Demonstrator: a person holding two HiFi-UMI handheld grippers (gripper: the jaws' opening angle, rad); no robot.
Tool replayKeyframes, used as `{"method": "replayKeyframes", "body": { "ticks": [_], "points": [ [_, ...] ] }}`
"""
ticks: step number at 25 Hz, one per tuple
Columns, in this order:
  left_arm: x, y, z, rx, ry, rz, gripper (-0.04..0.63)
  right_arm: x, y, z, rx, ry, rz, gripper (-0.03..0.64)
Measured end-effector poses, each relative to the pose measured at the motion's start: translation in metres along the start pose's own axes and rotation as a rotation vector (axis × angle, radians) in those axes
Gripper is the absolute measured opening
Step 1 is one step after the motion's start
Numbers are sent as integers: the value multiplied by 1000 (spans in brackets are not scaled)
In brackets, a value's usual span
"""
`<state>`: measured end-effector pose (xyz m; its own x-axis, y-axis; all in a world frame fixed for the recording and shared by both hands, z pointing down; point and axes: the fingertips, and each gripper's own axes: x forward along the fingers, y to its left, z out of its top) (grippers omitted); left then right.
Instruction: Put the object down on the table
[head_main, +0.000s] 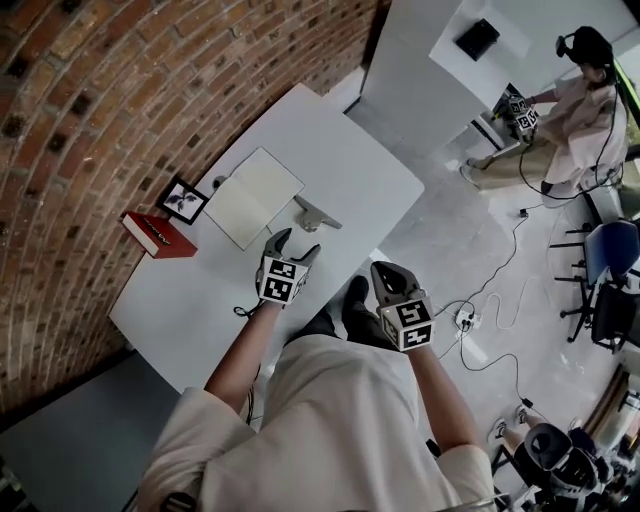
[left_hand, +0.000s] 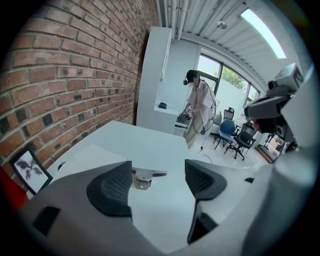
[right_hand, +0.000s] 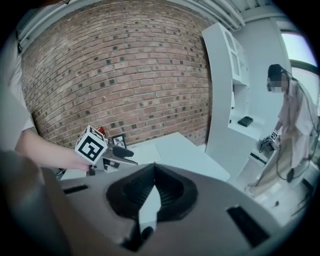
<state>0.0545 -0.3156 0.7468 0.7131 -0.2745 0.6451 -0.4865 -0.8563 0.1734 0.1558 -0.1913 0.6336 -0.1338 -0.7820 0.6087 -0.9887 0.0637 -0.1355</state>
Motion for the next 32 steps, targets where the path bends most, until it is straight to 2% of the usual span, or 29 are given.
{"method": "replayKeyframes", "body": {
  "ticks": [8, 16, 24, 32],
  "points": [
    [-54, -14, 21, 22, -93, 16, 237, -30, 9, -1, -11, -21, -24, 3],
    [-101, -46, 42, -20, -173, 44, 182, -61, 4, 11, -45, -52, 18, 3],
    [-136, -82, 45, -85, -217, 172, 80, -97, -4, 4, -96, -70, 106, 3],
    [-185, -130, 40, -132, -281, 292, 27, -135, -9, -9, -177, -99, 187, 3]
  ]
}}
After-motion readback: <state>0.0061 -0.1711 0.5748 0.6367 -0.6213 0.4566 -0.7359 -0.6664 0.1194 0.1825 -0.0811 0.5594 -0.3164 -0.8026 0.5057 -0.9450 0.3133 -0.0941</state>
